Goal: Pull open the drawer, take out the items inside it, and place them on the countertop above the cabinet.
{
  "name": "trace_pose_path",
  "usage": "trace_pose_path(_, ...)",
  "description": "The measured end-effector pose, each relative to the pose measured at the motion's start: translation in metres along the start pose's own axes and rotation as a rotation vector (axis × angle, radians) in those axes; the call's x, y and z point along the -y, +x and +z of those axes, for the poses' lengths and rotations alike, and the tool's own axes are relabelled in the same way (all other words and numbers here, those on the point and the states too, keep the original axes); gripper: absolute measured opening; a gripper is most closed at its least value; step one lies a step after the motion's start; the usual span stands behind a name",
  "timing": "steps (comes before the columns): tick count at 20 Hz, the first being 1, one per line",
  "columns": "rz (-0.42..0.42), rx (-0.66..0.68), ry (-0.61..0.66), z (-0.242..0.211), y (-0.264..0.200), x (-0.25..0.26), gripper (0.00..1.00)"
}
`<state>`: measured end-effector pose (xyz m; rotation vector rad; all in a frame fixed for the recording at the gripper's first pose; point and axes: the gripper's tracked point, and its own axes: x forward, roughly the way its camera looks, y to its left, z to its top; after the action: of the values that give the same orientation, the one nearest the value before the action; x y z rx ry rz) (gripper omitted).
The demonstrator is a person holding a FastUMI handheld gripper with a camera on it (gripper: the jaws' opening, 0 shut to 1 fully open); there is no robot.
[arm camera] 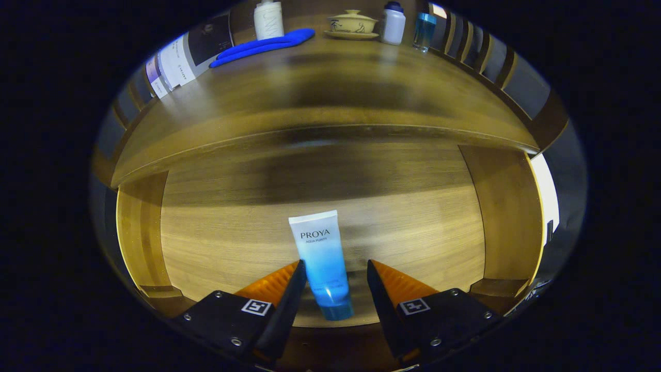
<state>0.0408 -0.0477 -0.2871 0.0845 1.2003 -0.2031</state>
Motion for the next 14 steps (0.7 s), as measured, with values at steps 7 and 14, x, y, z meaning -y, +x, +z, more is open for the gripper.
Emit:
trace_pose_path(7,0.008,0.006,-0.045,-0.006,0.008,-0.010,0.54)
trace_pose_path(14,-0.105,0.089,-0.174,-0.010,-0.004,-0.004,0.42)
